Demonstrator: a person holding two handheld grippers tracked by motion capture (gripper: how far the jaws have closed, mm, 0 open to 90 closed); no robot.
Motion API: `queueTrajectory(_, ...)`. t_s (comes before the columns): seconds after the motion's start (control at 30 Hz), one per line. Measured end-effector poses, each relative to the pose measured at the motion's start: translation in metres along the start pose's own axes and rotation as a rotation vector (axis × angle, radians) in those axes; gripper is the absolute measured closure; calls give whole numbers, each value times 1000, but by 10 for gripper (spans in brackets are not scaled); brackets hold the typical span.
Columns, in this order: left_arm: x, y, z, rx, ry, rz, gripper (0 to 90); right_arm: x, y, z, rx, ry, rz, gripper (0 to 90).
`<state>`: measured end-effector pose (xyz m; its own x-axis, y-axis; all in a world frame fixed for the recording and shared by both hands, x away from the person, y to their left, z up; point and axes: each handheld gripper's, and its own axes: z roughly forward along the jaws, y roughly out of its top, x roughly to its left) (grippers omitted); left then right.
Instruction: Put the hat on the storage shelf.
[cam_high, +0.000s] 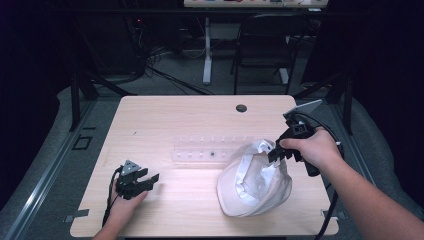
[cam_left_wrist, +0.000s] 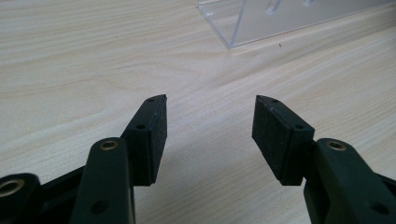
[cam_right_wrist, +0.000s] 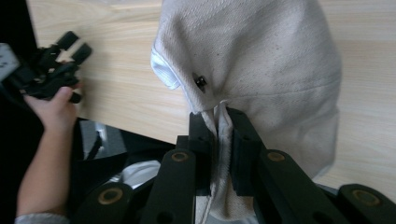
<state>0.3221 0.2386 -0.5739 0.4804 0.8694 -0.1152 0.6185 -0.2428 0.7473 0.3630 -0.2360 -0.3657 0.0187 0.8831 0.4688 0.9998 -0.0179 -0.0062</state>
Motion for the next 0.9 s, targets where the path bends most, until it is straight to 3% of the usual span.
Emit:
queueTrajectory(0.13, 0, 0, 0, -1, -3, -4, 457, 3, -1, -4, 3, 79, 7, 818)
queueTrajectory(0.23, -1, 0, 1, -8, -1, -3, 458, 5, -2, -4, 0, 109, -4, 818)
queueTrajectory(0.5, -1, 0, 0, -9, -3, 6, 458, 9, -4, -10, 0, 153, -10, 818)
queueTrajectory(0.9, -2, 0, 0, -4, -8, 7, 456, 7, 0, -25, -38, 211, 20, 818)
